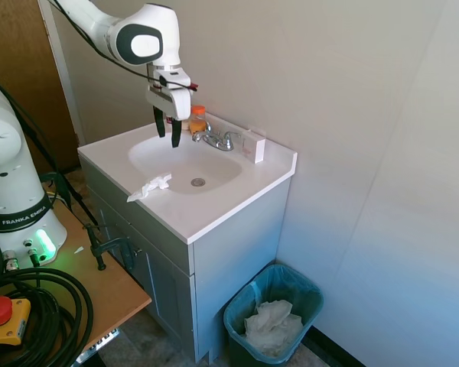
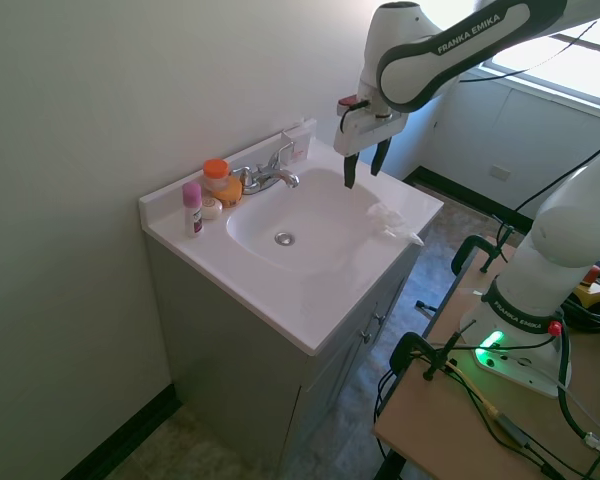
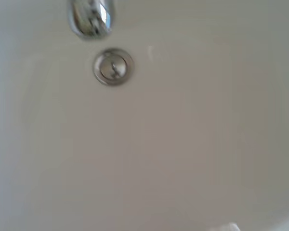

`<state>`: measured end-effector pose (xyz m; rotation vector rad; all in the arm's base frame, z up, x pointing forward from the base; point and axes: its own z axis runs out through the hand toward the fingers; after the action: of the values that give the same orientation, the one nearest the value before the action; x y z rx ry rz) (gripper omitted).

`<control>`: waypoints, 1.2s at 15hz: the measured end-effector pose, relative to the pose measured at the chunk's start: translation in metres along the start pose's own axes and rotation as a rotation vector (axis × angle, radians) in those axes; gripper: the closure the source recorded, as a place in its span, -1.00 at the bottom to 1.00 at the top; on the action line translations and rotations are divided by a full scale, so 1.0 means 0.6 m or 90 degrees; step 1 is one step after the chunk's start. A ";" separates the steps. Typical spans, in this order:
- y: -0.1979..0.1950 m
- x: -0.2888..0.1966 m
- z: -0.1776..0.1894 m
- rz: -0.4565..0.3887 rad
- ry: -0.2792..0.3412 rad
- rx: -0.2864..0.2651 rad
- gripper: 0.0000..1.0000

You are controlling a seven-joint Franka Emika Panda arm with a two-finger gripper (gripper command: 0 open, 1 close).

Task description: Throw the tissue in the trash bin

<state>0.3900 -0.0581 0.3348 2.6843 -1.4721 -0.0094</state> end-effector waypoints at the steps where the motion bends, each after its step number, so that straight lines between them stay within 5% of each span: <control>1: 0.017 0.001 0.017 0.005 -0.008 -0.013 -1.00; 10: 0.067 0.026 0.132 0.001 -0.047 -0.054 -1.00; 11: 0.065 0.026 0.141 0.000 -0.050 -0.056 1.00; 18: 0.060 0.025 0.153 -0.006 -0.052 -0.052 1.00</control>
<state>0.3636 -0.0961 0.2467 2.6553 -1.4467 -0.1781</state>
